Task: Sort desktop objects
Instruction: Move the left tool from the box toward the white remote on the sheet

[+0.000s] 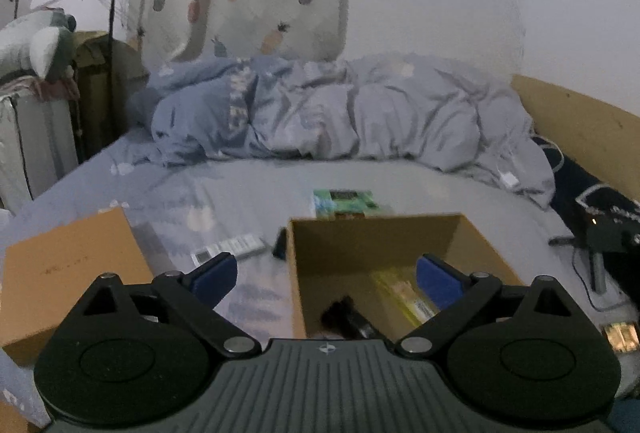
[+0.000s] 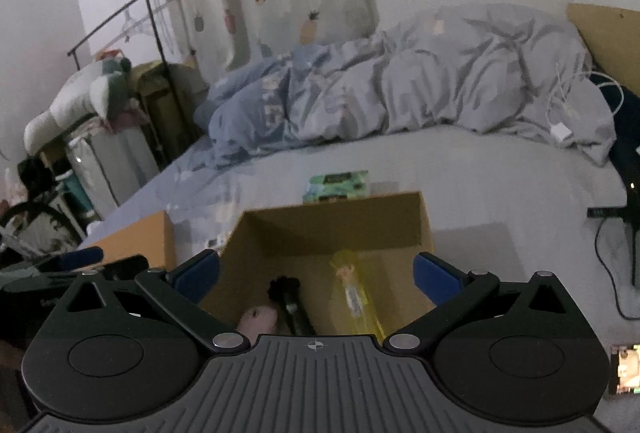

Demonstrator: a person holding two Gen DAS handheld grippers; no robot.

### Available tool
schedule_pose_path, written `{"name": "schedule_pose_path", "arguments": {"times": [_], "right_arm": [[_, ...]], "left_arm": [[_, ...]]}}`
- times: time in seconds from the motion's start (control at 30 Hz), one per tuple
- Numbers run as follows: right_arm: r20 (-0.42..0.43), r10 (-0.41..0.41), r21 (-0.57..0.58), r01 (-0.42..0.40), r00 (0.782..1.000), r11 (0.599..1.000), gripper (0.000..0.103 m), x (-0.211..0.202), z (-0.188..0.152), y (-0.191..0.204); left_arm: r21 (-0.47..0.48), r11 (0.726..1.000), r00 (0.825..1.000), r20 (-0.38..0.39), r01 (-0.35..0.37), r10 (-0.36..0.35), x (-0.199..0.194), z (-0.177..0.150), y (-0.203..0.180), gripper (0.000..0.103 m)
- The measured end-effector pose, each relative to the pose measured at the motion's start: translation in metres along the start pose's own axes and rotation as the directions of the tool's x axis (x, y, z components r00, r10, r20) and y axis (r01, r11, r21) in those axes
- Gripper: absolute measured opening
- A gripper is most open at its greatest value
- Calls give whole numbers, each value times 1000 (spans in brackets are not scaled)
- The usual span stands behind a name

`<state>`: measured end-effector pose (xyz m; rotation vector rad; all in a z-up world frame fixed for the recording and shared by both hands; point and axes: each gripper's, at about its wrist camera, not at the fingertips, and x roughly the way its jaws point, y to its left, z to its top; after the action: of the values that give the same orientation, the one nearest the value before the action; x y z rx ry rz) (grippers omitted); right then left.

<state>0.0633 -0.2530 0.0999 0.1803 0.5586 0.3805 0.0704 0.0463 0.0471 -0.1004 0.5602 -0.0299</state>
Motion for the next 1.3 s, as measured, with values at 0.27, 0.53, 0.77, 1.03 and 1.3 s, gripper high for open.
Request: {"name": "schedule_pose_path", "arguments": {"times": [0.27, 0.53, 0.77, 1.03, 1.3], "right_arm": [[12, 9, -32, -9, 1000, 999, 103, 18, 34, 7], [-8, 24, -55, -24, 1000, 998, 103, 45, 51, 20], [-45, 30, -81, -34, 999, 996, 103, 68, 53, 32], [-88, 27, -54, -32, 996, 998, 103, 102, 53, 31], [-118, 22, -37, -26, 993, 999, 103, 136, 57, 31]], "left_arm": [[14, 999, 994, 100, -38, 37, 8, 26, 20, 102], [51, 995, 983, 167, -80, 71, 20, 49, 40, 103], [43, 995, 988, 124, -94, 88, 53, 55, 64, 103], [39, 995, 993, 79, -95, 92, 93, 53, 87, 103], [12, 996, 995, 47, -91, 90, 137, 56, 104, 103]]}}
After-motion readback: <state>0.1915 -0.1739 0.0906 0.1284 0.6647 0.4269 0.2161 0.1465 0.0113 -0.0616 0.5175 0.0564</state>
